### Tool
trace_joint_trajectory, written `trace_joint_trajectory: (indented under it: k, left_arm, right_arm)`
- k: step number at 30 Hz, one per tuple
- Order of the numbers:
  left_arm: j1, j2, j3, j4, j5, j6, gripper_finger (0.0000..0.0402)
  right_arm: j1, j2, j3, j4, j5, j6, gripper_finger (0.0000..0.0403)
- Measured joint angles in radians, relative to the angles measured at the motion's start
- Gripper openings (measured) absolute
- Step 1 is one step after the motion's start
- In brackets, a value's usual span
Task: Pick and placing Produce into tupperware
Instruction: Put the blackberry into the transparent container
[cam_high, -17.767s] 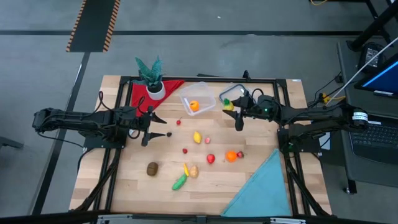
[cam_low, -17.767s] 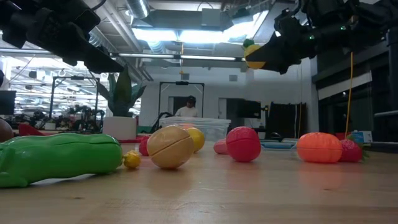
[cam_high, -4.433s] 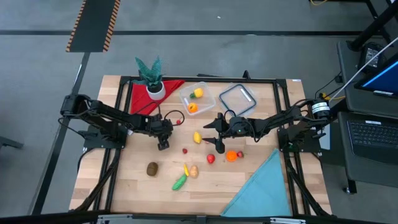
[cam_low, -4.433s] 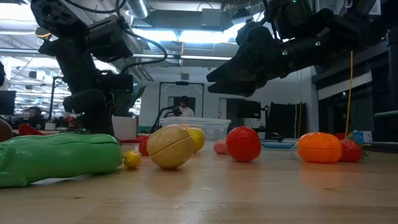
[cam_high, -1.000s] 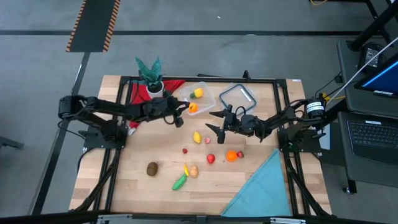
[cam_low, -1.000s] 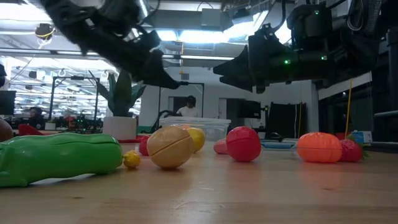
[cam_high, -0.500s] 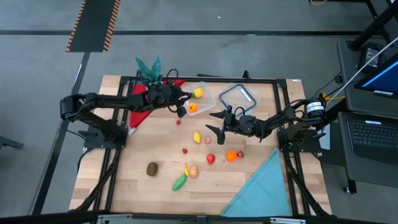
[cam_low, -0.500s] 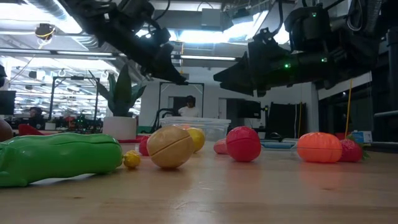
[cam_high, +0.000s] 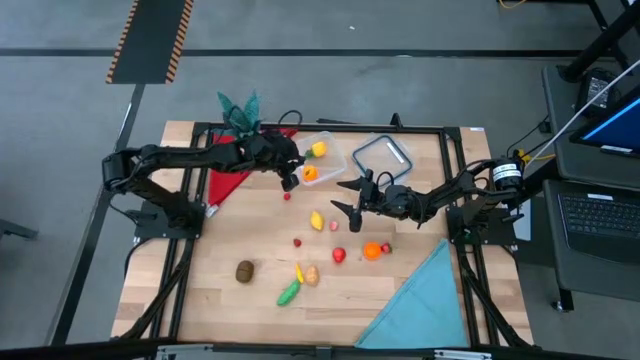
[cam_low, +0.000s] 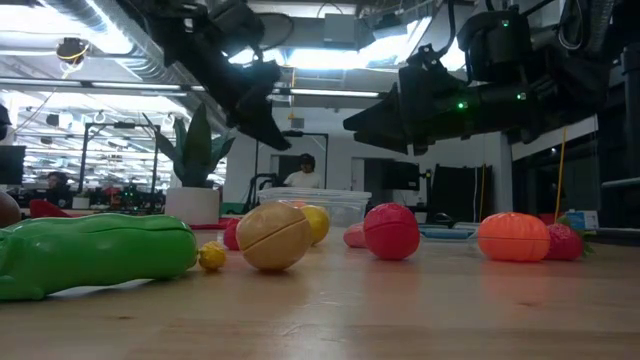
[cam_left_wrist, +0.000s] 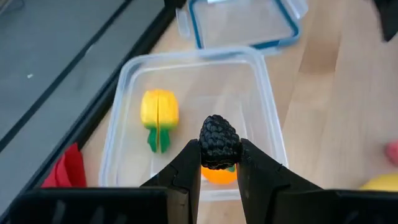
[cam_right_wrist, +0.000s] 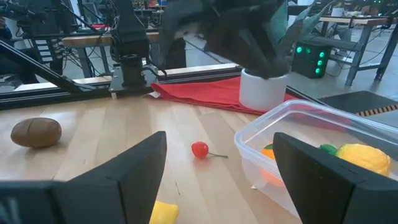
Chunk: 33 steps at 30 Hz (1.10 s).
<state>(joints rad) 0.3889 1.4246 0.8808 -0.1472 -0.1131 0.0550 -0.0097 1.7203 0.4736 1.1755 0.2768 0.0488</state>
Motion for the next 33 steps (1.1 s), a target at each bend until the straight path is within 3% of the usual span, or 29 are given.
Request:
trace_joint_trajectory:
  k: [8, 13, 17, 33]
  left_arm:
    - [0.030, 0.130, 0.088, -0.014, 0.002, 0.020, 0.0073]
    - [0.061, 0.218, 0.177, -0.108, 0.006, 0.036, 0.0073]
    - [0.087, 0.284, 0.229, -0.145, 0.054, 0.058, 0.0073]
    - [0.162, 0.372, 0.248, -0.159, 0.060, 0.094, 0.0090]
  right_arm:
    - [0.000, 0.000, 0.000, 0.000, 0.000, 0.002, 0.0295]
    - [0.000, 0.000, 0.000, -0.011, 0.000, 0.002, 0.0295]
    - [0.000, 0.000, 0.000, -0.033, 0.000, 0.002, 0.0295]
    - [0.000, 0.000, 0.000, -0.049, 0.000, 0.001, 0.0295]
